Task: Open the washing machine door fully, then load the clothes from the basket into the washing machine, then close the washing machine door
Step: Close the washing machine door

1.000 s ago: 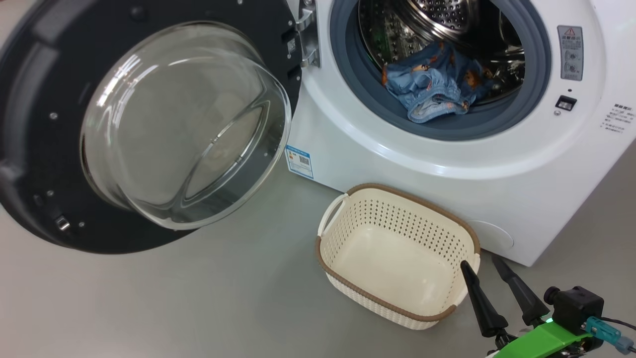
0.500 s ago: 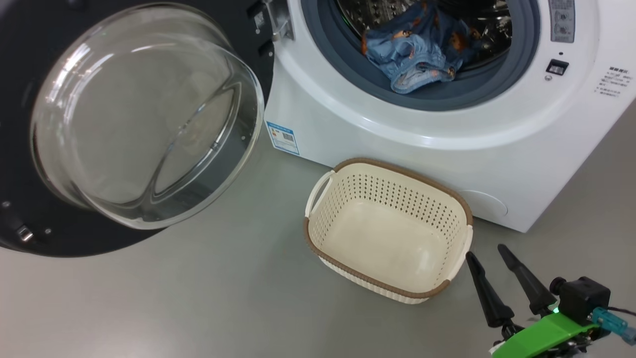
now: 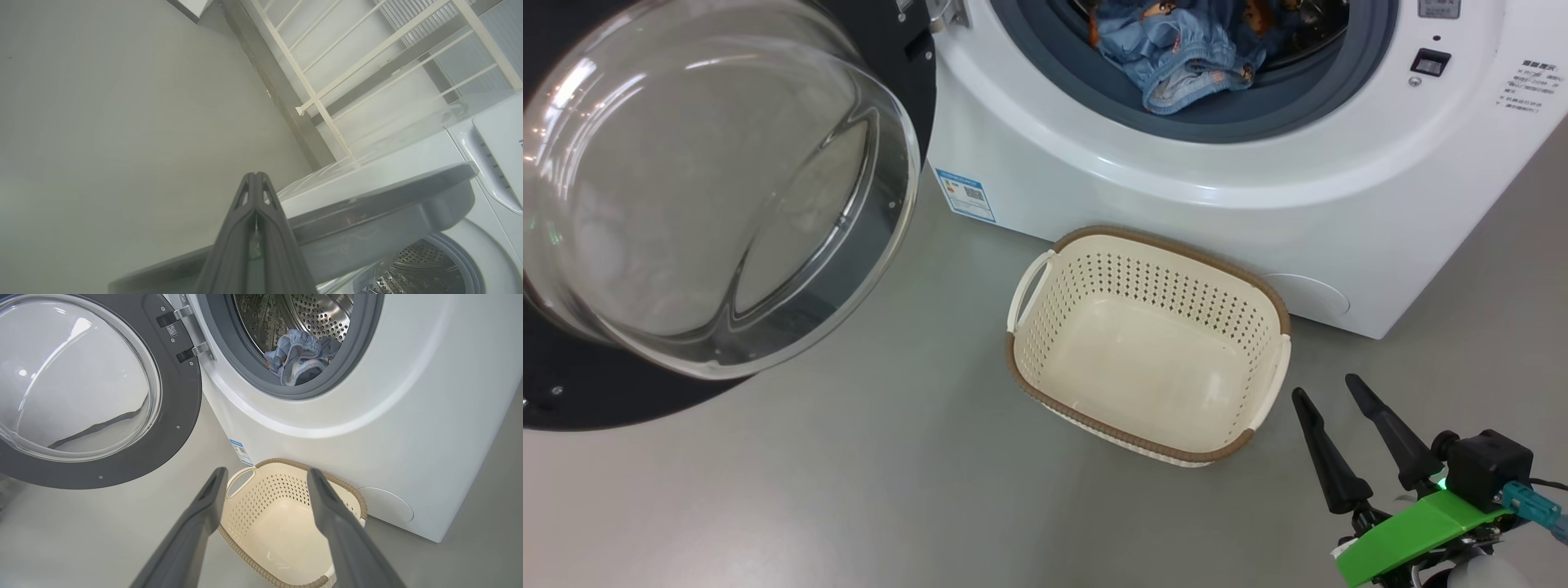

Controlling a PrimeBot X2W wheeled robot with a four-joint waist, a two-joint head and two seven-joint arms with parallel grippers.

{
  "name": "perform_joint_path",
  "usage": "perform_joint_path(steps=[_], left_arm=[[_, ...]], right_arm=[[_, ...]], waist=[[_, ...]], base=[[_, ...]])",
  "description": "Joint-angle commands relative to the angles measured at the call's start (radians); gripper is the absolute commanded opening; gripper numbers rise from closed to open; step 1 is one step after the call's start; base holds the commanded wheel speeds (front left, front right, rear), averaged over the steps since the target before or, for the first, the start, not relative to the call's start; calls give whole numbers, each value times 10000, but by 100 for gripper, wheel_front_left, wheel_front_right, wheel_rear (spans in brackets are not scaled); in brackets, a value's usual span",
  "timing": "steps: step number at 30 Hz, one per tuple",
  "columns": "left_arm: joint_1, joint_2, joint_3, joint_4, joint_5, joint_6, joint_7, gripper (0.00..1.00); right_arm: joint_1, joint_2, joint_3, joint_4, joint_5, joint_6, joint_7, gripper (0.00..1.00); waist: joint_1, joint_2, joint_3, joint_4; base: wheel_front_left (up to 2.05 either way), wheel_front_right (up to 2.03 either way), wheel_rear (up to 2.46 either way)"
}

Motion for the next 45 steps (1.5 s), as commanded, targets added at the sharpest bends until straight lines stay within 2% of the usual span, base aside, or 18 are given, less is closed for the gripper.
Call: perform_joint_path(steps=[1, 22, 45], left_arm=[[-359, 800, 314, -63, -115, -27, 166, 0], [255, 383, -40, -889, -898, -27, 2643, 0], [1442, -253, -102, -3828, -1419, -27, 5222, 0]], right_arm=[[-199, -118, 271, -234, -155, 16, -78, 100], [-150, -74, 119, -166, -198, 16, -78, 100], [411, -3, 2, -83, -543, 16, -78, 100]], waist=[[0, 0, 45, -38], [0, 0, -142, 53], [0, 0, -1084, 101]], base=[[0, 0, 0], [0, 0, 0], [0, 0, 0]])
